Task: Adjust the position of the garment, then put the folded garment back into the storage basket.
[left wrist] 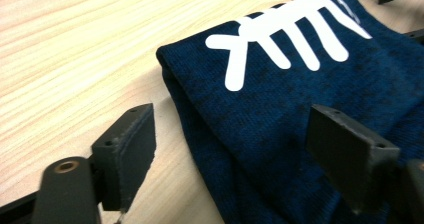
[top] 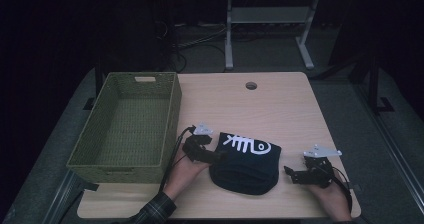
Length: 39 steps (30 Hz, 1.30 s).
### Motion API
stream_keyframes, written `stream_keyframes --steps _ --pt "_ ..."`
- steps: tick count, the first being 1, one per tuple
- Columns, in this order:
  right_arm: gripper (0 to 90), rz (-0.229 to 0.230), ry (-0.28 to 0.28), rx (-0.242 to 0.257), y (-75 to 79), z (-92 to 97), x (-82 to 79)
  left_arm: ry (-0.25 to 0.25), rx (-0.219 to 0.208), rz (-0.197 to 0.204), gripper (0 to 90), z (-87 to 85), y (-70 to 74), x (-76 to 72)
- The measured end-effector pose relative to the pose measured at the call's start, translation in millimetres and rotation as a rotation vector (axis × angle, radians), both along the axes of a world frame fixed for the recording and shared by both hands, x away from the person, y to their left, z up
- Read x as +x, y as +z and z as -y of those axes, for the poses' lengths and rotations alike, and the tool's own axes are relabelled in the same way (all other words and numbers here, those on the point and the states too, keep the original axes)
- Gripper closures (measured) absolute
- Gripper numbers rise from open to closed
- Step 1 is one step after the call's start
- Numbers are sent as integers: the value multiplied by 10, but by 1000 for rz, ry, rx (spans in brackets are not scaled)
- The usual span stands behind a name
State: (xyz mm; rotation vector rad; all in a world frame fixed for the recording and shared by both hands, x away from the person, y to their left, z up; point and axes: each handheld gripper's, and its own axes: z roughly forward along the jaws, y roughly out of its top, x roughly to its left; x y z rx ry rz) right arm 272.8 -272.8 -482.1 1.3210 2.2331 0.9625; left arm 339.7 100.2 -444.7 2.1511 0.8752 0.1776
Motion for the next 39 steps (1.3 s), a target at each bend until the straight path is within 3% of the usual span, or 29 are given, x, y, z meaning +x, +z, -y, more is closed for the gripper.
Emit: stream_keyframes --steps 18,23,31,39 --pt "96 -2 6 1 -3 8 9 -27 4 -47 146 66 -246 38" --pt "95 -2 9 2 -3 7 13 -44 15 -29 157 72 -261 28" --pt "95 -2 10 1 -3 8 13 -80 -20 -24 317 65 -270 -11" --pt "96 -2 12 2 -3 7 12 -103 -65 -59 497 61 -280 -5"
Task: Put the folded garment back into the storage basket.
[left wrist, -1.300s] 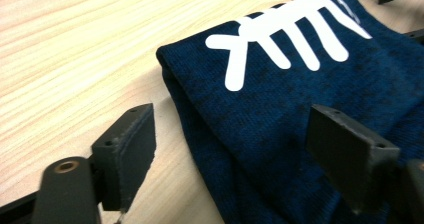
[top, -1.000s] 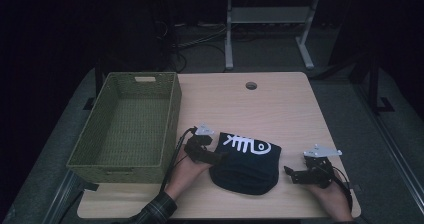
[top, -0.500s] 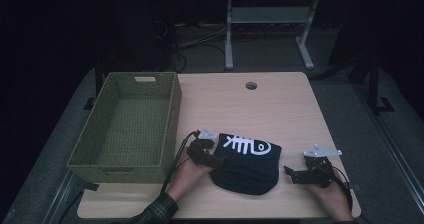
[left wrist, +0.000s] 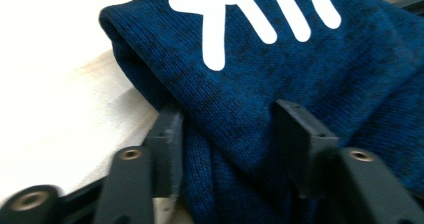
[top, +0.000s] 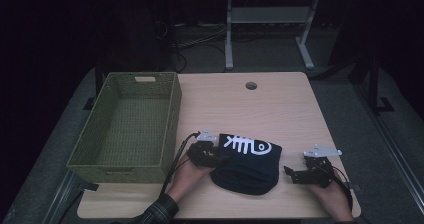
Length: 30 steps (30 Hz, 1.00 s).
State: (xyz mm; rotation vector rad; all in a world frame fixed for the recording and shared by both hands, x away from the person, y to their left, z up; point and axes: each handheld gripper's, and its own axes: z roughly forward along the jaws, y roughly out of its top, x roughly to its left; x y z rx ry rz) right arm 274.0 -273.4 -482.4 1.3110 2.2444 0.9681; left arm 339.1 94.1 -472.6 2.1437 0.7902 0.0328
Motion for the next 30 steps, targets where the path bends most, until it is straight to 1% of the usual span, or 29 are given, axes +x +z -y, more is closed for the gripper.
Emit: stream_keyframes --steps 3,7,8,9,11,15,20,21,22,24,29,30 --pt "96 0 1 0 0 0 0 0 -11 -13 576 10 -3 -1" --pt "96 0 2 0 0 0 0 -7 -3 -19 652 16 13 1" --pt "96 0 2 0 0 -1 0 -15 11 -16 670 26 35 1" --pt "96 0 3 1 0 -1 0 -15 15 -14 681 33 46 0" --pt "96 0 5 1 0 -1 -1 -20 27 -21 699 38 74 7" --pt "96 0 5 1 0 -2 -1 -29 29 -41 711 31 144 23" --pt "96 0 5 1 0 -1 0 -42 25 -41 714 25 289 -17" --pt "96 0 5 1 0 -1 0 -42 25 -41 713 25 289 -17" --pt "96 0 5 1 0 -1 -1 -56 22 -41 713 18 349 -32" --pt "96 0 5 1 0 -1 -1 -59 10 -41 714 11 407 -46" --pt "96 0 5 1 0 -1 -1 -70 3 -31 717 6 553 -72" --pt "96 -1 6 2 1 -1 -1 -70 3 -31 718 6 553 -72"
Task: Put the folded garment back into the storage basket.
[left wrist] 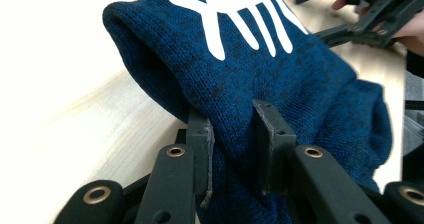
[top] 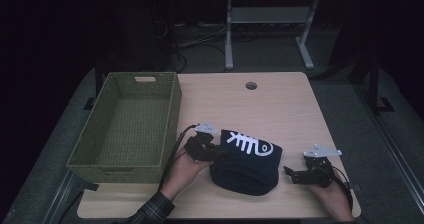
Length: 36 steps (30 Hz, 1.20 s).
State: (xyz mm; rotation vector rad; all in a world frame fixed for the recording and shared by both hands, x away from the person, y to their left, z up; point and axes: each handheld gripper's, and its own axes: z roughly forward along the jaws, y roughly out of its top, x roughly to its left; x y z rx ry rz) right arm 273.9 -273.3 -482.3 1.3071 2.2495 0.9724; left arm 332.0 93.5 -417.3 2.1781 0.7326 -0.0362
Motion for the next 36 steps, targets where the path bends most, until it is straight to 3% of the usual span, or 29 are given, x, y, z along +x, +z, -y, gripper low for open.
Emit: stream_keyframes --steps 12,19,36 --pt "97 4 2 -2 -1 2 2 -16 -33 39 724 -48 369 -5" --pt "98 2 -1 -2 0 1 0 -16 -18 64 724 -121 572 -5" --pt "100 2 -2 0 1 2 -1 -10 -12 60 724 -449 909 61"
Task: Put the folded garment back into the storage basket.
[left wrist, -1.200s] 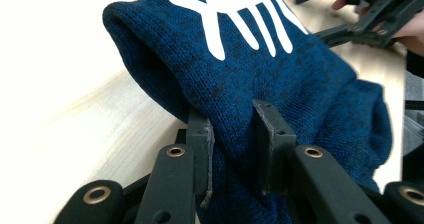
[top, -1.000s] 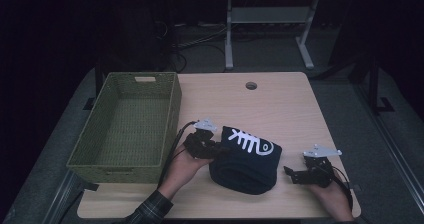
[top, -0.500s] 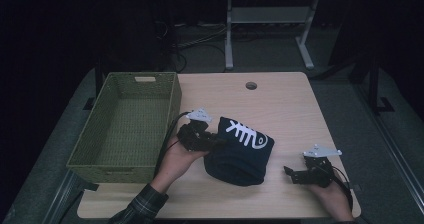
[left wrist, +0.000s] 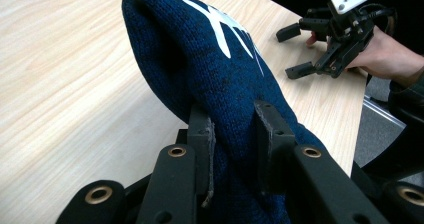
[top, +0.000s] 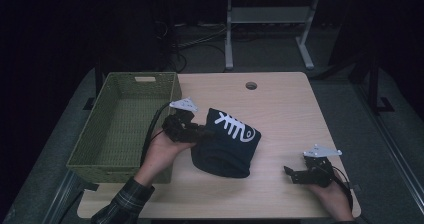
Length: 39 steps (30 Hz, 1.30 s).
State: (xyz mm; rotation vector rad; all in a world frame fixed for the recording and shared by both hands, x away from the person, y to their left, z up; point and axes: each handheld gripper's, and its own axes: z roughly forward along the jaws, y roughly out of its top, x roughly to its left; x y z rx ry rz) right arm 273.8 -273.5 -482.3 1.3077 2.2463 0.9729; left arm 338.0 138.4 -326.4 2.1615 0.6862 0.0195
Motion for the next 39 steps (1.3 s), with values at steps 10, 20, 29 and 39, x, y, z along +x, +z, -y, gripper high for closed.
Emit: stream_keyframes --steps 10,20,29,39 --pt "101 0 -1 0 0 0 0 20 -5 6 724 -218 173 54" --pt "102 1 -3 1 0 -1 -1 59 -24 33 724 -471 415 76" --pt "102 1 -4 0 0 1 0 103 -42 63 724 -737 625 73" --pt "102 0 -8 0 1 2 0 151 -62 71 724 -1051 785 69"
